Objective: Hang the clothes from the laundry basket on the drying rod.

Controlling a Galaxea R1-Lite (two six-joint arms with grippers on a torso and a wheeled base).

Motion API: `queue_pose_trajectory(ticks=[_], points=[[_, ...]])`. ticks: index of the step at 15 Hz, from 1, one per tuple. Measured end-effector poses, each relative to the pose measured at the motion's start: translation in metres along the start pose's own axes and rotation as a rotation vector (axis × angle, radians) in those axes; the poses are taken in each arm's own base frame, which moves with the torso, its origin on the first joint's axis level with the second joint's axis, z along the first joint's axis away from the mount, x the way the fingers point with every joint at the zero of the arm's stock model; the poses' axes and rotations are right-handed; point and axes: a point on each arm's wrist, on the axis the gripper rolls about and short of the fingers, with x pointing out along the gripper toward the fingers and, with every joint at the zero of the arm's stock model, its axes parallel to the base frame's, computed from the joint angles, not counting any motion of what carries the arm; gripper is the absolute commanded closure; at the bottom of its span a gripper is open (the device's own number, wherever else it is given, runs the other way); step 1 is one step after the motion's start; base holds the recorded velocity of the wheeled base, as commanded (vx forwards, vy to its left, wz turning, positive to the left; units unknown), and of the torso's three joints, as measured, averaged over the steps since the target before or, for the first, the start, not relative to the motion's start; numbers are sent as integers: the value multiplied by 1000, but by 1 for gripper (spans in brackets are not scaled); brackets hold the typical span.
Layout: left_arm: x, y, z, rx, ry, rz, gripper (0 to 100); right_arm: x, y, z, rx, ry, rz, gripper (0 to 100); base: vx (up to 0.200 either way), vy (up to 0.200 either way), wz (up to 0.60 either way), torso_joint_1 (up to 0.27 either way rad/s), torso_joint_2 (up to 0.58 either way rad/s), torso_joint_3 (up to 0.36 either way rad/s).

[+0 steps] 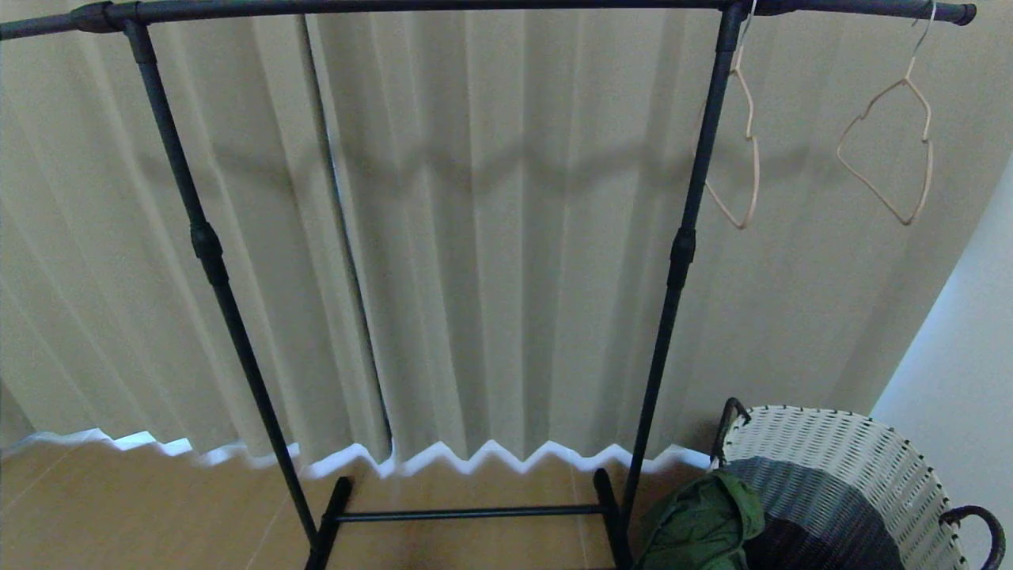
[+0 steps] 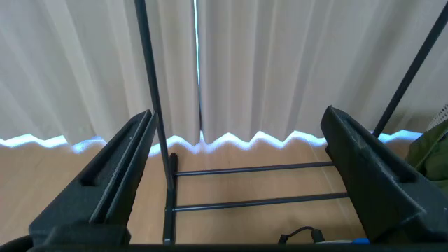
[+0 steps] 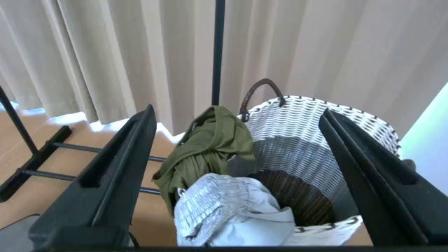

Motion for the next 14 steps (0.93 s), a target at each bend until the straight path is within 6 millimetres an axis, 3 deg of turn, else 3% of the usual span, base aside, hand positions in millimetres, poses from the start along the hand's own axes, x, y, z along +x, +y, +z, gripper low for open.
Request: queue_pose_trajectory(ticks=[6, 9, 14], points=[[0, 0, 0, -4, -2, 3, 0, 0, 0, 1, 5, 14, 11, 0, 0, 0, 0, 0, 0, 0], [0, 0, 0, -4, -2, 3, 0, 4, -1, 12, -2, 83, 12, 0, 0, 0, 0, 0, 0, 0], [0, 0, 0, -4, -2, 3, 0, 43, -6, 37, -141, 409, 55, 0, 0, 0, 0, 0, 0, 0]])
